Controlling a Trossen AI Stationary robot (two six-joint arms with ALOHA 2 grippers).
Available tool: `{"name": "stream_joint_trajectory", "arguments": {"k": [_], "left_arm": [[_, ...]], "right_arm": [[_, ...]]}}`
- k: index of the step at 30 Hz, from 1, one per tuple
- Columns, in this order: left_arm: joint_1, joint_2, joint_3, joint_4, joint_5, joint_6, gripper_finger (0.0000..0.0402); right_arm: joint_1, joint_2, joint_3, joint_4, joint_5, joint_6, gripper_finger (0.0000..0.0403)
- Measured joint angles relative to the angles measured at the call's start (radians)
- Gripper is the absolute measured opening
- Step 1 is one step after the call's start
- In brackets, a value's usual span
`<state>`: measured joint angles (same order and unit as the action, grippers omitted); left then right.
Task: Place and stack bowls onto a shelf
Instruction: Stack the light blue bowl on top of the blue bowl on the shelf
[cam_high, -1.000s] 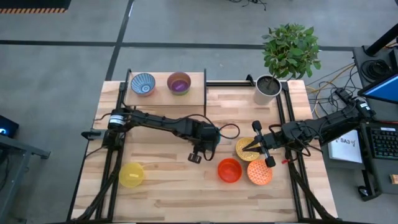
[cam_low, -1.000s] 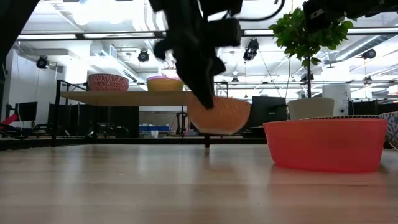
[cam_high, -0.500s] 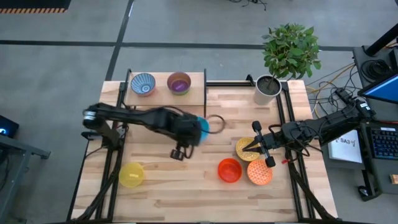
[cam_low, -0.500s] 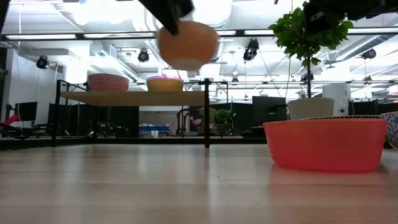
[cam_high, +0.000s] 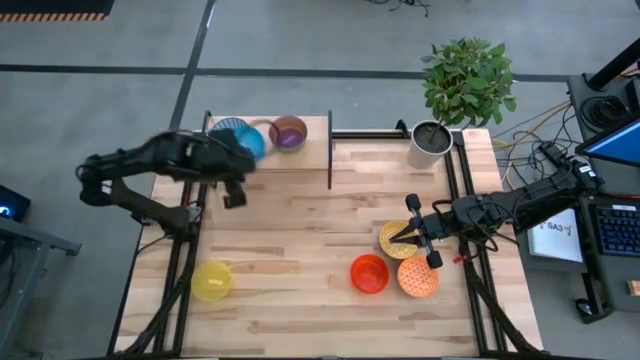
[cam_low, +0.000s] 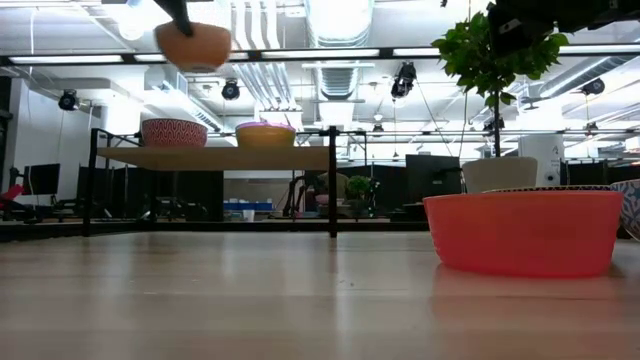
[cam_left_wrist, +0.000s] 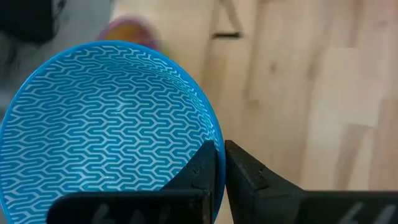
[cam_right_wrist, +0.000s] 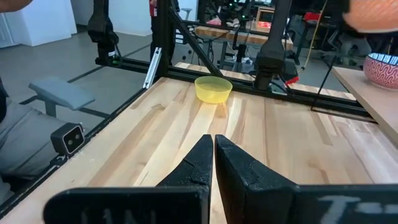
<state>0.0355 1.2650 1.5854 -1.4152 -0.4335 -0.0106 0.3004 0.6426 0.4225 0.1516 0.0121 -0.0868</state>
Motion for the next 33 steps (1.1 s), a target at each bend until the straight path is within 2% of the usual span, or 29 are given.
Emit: {"name": "stream_joint_trajectory", "arguments": {"k": [6, 11, 15, 20, 33], "left_arm": [[0.226, -0.112, -0.061, -0.005, 0.006, 0.036, 0.0002], [0.422, -0.162, -0.148, 0.033, 0.090, 0.110, 0.0001], [0.527, -0.181, -0.219, 0.107, 0.162, 0.199, 0.0002], [0.579, -0.159, -0.267, 0.186, 0.235, 0.257, 0.0002], [0.591, -0.078, -0.290, 0.205, 0.233, 0.314, 0.0003]], "right_arm": [[0.000, 0.000, 0.000, -0.005, 0.016, -0.002, 0.0009], [0.000, 0.000, 0.000, -0.005, 0.016, -0.002, 0.0009], [0.000, 0.000, 0.000, -0.005, 0.016, -0.001, 0.0009], [0.000, 0.000, 0.000, -0.005, 0.016, -0.001, 0.0009], [0.000, 0.000, 0.000, -0.006, 0.016, 0.001, 0.0009]]}}
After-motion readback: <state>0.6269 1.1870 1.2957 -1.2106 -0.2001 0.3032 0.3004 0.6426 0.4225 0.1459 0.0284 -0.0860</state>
